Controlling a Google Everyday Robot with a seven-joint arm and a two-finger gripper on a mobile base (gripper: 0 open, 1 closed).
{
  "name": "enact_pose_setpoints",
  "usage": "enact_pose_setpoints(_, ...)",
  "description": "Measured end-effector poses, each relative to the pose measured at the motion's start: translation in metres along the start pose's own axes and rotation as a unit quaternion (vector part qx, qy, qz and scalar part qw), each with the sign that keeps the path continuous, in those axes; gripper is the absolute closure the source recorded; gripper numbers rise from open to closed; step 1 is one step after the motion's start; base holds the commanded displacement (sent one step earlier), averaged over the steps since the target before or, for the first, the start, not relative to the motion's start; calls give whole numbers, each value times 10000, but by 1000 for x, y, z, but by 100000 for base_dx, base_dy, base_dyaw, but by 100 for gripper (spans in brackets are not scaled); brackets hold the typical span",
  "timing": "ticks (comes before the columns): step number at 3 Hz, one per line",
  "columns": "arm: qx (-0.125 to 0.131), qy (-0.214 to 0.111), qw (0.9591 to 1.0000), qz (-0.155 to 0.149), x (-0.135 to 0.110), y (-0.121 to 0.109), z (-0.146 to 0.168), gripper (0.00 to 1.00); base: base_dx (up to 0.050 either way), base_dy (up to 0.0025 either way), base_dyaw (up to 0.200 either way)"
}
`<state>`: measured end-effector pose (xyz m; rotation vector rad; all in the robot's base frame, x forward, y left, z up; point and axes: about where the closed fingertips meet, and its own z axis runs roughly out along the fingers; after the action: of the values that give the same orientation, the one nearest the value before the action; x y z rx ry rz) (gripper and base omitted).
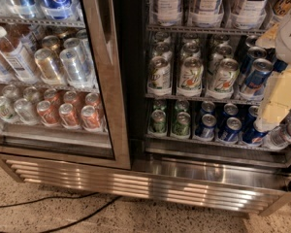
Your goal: Close right fridge door
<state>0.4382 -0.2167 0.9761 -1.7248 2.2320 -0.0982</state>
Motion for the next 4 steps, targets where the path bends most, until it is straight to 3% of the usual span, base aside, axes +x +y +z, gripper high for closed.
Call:
enact_pose_setpoints(1,0,0,10000,0,0,0,0,0,-5000,1,-3)
enact_pose_setpoints(2,0,0,10000,0,0,0,0,0,1,-1,-19790)
enact_pose_setpoints(4,0,0,10000,0,0,0,0,0,-5000,-2,13)
